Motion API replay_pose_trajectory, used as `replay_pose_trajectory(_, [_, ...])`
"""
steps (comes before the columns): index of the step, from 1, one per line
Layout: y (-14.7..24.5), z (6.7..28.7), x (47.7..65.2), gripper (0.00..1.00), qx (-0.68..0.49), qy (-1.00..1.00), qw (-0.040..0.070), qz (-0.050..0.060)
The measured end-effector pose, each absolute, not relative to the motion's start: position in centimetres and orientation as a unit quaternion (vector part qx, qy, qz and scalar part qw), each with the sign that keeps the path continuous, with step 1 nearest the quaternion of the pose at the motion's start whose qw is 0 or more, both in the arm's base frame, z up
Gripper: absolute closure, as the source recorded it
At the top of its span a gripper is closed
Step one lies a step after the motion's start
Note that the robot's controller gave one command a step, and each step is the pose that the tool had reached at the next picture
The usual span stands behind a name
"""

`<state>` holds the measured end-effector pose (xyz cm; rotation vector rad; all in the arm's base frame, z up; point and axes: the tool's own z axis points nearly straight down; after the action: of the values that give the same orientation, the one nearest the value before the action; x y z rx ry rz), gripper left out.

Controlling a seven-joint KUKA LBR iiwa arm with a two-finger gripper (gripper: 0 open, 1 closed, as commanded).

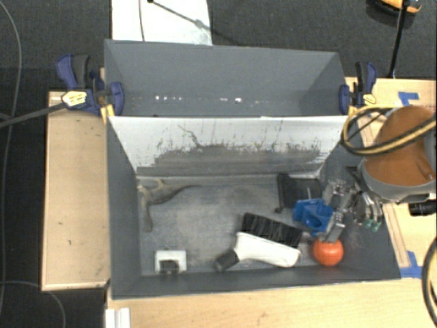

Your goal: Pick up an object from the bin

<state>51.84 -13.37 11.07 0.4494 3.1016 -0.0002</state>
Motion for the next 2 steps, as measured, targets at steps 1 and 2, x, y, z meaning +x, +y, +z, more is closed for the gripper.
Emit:
replay_pose_trajectory(1, [-13.59,7.54,52.57,0.0,0.218,0.976,0.013,0.001])
replay_pose_trajectory(2, [-13.98,7.72,51.93,1.0,0.226,0.974,0.014,0.002])
